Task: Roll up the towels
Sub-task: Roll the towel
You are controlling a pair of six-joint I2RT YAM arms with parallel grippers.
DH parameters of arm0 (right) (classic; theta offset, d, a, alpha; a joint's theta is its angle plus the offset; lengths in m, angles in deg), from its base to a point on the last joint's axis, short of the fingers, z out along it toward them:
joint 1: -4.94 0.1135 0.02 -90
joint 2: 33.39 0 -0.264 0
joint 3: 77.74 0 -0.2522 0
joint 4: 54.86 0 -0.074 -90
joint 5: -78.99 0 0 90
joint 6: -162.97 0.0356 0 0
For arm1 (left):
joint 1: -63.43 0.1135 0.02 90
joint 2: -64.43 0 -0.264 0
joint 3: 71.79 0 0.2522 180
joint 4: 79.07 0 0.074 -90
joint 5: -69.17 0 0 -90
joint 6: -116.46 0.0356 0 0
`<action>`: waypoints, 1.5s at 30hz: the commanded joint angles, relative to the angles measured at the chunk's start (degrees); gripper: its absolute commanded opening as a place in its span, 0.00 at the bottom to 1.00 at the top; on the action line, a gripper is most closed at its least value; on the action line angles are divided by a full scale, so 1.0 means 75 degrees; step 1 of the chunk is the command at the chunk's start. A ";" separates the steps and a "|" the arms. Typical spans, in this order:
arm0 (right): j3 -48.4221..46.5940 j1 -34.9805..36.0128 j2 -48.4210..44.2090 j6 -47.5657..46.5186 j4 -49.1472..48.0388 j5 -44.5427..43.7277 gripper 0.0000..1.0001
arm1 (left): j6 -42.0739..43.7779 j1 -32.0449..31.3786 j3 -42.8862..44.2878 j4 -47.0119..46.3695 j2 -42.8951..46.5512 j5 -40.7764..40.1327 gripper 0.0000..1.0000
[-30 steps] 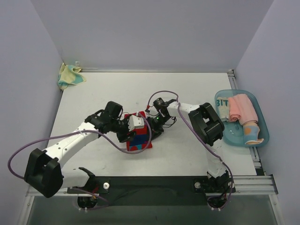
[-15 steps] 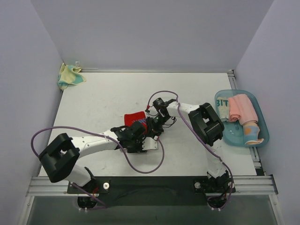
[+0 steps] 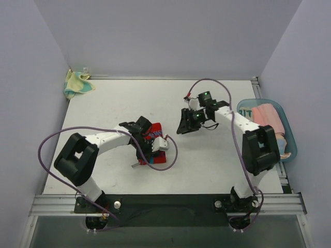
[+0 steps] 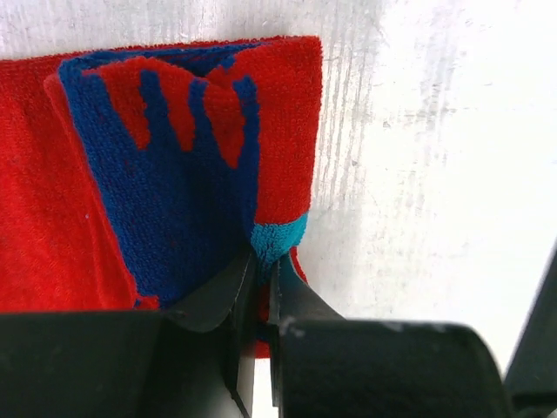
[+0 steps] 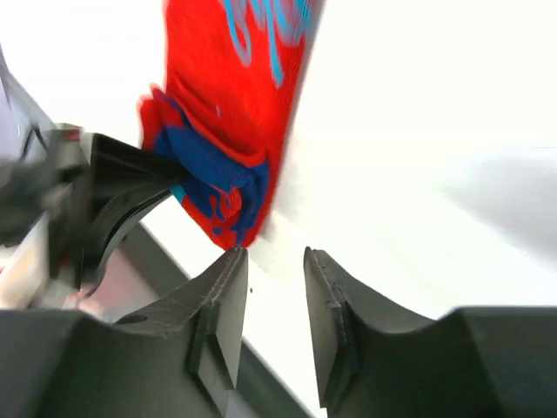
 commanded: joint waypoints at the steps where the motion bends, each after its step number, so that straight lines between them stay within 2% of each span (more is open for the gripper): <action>1: 0.0159 -0.0568 -0.1516 -0.1261 -0.0409 -0.0270 0.35 | 0.0827 0.0541 0.0826 0.1897 -0.0874 0.1725 0.02; 4: 0.0499 -0.0745 -0.2524 -0.2315 -0.0247 -0.0456 0.43 | 0.1365 0.1010 0.1670 0.2857 -0.1741 0.2216 0.02; 6: 0.0710 -0.0734 -0.3295 -0.3102 0.0011 -0.0632 0.46 | 0.1636 0.1291 0.2082 0.3467 -0.2142 0.2522 0.06; 7: 0.0710 -0.0676 -0.3462 -0.3790 0.0430 -0.0761 0.46 | 0.1719 0.1339 0.2455 0.3622 -0.2527 0.2755 0.08; 10: 0.0512 -0.0524 -0.3803 -0.4684 0.1228 -0.0960 0.51 | 0.2058 0.1561 0.3078 0.4512 -0.3393 0.3201 0.10; 12: 0.0058 0.0188 -0.3734 -0.5971 0.1907 -0.1159 0.53 | 0.2281 0.1713 0.3652 0.5073 -0.4026 0.3378 0.10; 13: -0.0143 0.0586 -0.3652 -0.6418 0.2781 -0.1636 0.53 | 0.2328 0.1749 0.3817 0.5216 -0.4204 0.3460 0.10; 14: -0.0319 0.1484 -0.3512 -0.6816 0.3056 -0.1989 0.52 | 0.2352 0.1796 0.4050 0.5310 -0.4369 0.3484 0.09; 15: -0.0379 0.1864 -0.3511 -0.6832 0.3152 -0.2364 0.51 | 0.2364 0.1831 0.4134 0.5438 -0.4591 0.3473 0.09; 17: -0.0286 0.2544 -0.3441 -0.6844 0.2978 -0.2926 0.58 | 0.2422 0.1867 0.4368 0.5591 -0.4780 0.3426 0.09; 18: -0.0193 0.3081 -0.3348 -0.6705 0.2699 -0.3115 0.72 | 0.2550 0.1867 0.4427 0.5789 -0.4943 0.3426 0.09; 19: -0.0134 0.3365 -0.3231 -0.6622 0.2510 -0.3291 0.76 | 0.2621 0.1878 0.4532 0.5919 -0.5026 0.3426 0.09; 22: 0.0205 0.4149 -0.2762 -0.6516 0.1541 -0.3901 0.78 | 0.2821 0.1879 0.4837 0.6330 -0.5354 0.3356 0.09; 30: 0.0476 0.4574 -0.1180 -0.6773 -0.1027 -0.4277 0.68 | 0.3032 0.2031 0.5084 0.6659 -0.5800 0.3391 0.10; 39: 0.0640 0.4715 -0.0242 -0.7055 -0.2084 -0.4277 0.62 | 0.3137 0.2171 0.4990 0.6647 -0.5940 0.3344 0.13; 40: 0.0652 0.4715 -0.0137 -0.7090 -0.2143 -0.4289 0.60 | 0.3137 0.2206 0.5002 0.6647 -0.5941 0.3355 0.13; 43: 0.0710 0.4704 0.0215 -0.7114 -0.2156 -0.4266 0.42 | 0.3137 0.2277 0.5014 0.6659 -0.5964 0.3414 0.13; 44: 0.0757 0.4704 0.0251 -0.7125 -0.2167 -0.4138 0.33 | 0.3149 0.2300 0.5014 0.6659 -0.5952 0.3472 0.14; 45: 0.0815 0.4692 0.0251 -0.7056 -0.2109 -0.4044 0.29 | 0.3138 0.2335 0.5002 0.6635 -0.5906 0.3484 0.15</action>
